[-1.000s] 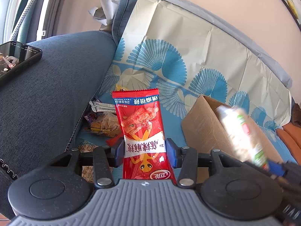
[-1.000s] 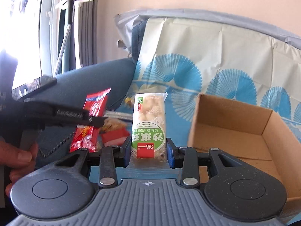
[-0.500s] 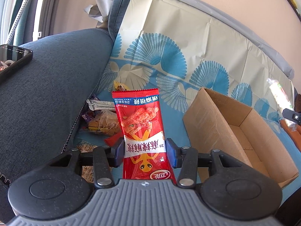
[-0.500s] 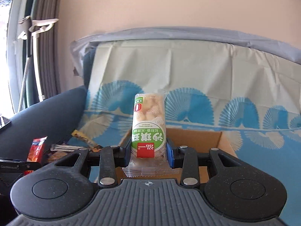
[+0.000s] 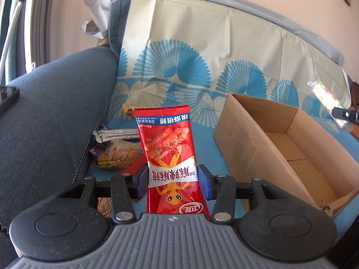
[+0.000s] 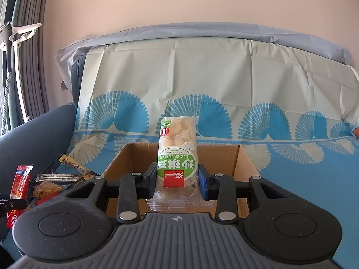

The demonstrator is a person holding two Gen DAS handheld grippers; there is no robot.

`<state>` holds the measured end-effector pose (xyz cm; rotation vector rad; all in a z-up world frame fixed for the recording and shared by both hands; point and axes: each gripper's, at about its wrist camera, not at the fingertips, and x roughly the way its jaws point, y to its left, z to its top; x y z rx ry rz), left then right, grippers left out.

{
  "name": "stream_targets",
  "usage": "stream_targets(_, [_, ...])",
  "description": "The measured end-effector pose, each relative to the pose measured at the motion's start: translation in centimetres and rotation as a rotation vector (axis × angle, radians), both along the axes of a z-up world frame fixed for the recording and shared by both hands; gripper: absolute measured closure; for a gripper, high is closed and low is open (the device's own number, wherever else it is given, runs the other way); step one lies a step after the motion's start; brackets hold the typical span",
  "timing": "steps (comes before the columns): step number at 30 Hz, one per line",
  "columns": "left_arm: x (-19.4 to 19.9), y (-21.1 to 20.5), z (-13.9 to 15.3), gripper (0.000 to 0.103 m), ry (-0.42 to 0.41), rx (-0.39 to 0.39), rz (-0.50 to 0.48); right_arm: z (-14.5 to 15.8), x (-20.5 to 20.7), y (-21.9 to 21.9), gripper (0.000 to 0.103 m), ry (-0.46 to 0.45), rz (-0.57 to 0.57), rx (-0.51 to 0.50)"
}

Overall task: Organize snacks
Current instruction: 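Lift both snacks over the box and open both tools to drop them, then move both tools back to the snack pile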

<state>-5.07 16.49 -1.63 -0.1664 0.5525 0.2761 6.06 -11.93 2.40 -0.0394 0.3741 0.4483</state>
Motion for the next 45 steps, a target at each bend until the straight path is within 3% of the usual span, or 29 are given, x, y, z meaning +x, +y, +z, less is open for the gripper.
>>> stream_targets(3, [0.4, -0.7, 0.2, 0.052, -0.002, 0.015, -0.026, 0.1, 0.3, -0.7, 0.065, 0.024, -0.017, 0.029])
stream_targets(10, [2.3, -3.1, 2.1, 0.052, -0.037, -0.056, -0.029, -0.2, 1.3, -1.8, 0.065, 0.071, -0.069, 0.068])
stream_targets(19, [6.1, -9.7, 6.2, 0.052, -0.109, -0.049, -0.181, -0.2, 1.5, -2.5, 0.068, 0.08, -0.113, 0.092])
stream_targets(26, [8.8, -14.0, 7.6, 0.051, -0.109, -0.075, -0.257, -0.2, 1.7, -2.7, 0.069, 0.078, -0.138, 0.081])
stream_targets(29, [9.4, -15.3, 7.9, 0.038, -0.113, -0.089, -0.295, -0.3, 1.8, -3.0, 0.055, 0.08, -0.178, 0.084])
stream_targets(32, [9.0, -16.2, 7.9, 0.029, -0.13, -0.064, -0.337, -0.5, 2.0, -3.5, 0.054, 0.093, -0.197, 0.093])
stream_targets(39, [4.9, -13.4, 4.9, 0.028, -0.148, -0.038, -0.278, -0.7, 1.7, -2.8, 0.053, 0.076, -0.19, 0.052])
stream_targets(43, [2.8, -8.9, 2.5, 0.051, -0.075, -0.069, -0.203, -0.8, 1.5, -1.8, 0.053, 0.068, -0.156, 0.033])
stream_targets(45, [2.0, -5.9, 1.4, 0.056, -0.025, -0.071, -0.148, -0.8, 1.2, -1.3, 0.053, 0.064, -0.136, 0.032])
